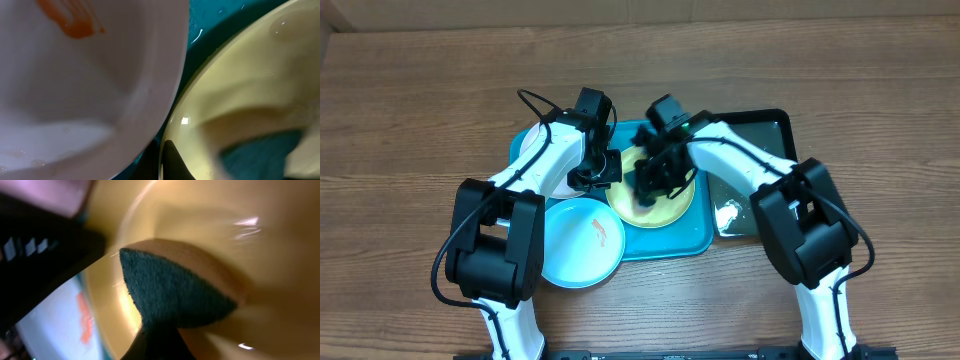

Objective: Clean dirty plates on tray and stack at the side
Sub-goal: 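Scrub the yellow plate surface with the sponge in right gripper, then place the sponge back into the black water tray, right gripper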

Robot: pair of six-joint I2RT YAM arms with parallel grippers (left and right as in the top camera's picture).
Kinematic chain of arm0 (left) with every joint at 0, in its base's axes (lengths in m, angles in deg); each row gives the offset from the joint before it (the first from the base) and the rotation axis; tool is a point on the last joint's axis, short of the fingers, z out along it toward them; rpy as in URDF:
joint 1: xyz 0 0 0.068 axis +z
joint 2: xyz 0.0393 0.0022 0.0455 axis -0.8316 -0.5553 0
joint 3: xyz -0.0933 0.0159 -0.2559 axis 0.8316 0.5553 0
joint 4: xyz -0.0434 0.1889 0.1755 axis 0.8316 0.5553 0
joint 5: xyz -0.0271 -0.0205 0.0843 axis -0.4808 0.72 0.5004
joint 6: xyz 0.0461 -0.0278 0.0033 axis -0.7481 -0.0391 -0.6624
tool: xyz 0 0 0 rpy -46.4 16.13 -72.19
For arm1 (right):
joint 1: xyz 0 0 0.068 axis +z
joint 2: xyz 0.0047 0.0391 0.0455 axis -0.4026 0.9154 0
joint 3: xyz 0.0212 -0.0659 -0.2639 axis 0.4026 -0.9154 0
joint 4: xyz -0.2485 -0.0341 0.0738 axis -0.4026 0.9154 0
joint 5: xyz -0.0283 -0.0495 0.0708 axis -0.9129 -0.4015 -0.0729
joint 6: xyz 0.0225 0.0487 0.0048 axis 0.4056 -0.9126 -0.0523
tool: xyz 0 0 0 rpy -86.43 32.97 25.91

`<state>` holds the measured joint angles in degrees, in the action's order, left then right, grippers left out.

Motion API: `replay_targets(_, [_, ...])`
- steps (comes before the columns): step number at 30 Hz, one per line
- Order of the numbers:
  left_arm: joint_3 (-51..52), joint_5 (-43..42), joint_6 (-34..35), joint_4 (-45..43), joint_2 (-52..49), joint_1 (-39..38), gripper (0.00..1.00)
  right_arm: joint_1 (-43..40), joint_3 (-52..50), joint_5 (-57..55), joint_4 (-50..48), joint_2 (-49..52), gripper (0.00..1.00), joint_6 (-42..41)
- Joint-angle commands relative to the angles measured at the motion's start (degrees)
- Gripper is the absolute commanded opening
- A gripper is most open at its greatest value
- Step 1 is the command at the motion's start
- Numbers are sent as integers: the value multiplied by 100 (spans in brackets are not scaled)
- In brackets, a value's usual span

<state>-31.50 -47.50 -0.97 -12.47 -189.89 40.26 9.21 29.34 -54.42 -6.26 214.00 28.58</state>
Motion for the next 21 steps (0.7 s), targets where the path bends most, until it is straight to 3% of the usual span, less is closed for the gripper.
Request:
replay_targets(1, [55,35,55,-26,-7,-15,4,-94,466,828,192,-105,4,249])
replay_targets(8, [55,35,55,-24,-7,-15,4,-793,1338,369,1384,-809,4,254])
replay_targets(17, [55,33,55,-26,-7,-15,4,-1766,1360,-2326,3259,-1368,4,260])
replay_targets(21, [55,31,55,-24,-7,-15,4,-2057,929,-2837,3403,-1366,4,94])
